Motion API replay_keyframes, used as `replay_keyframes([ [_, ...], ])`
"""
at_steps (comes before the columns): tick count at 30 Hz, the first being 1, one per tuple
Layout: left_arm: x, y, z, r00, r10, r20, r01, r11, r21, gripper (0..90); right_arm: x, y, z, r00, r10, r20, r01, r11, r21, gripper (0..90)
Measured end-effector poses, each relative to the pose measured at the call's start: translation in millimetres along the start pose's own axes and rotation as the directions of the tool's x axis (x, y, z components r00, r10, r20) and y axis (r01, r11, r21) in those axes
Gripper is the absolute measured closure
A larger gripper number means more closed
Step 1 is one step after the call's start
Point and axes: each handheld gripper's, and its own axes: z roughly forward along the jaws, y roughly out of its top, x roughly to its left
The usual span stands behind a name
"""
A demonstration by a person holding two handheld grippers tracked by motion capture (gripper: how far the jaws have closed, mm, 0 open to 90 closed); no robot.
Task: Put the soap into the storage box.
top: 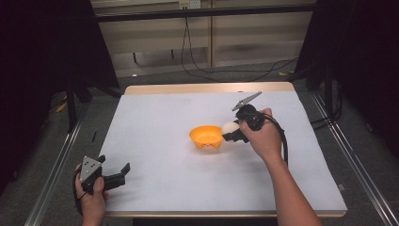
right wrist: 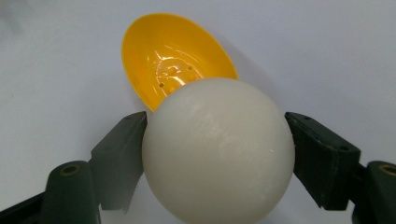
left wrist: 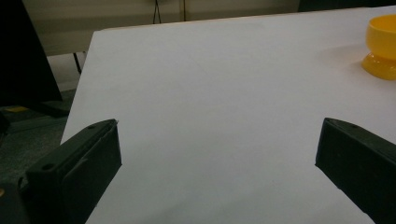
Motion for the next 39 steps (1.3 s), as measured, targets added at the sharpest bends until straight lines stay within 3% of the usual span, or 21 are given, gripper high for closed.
replay_keyframes([
  [39,0.2,-0.1,-0.2,1.0000,-0.003,0.002,0.003,1.0000,-0.001,0.0,17.5,32.0,27.1,0.9988,-0.033,-0.036,0.033,0.999,0.003,23.9],
])
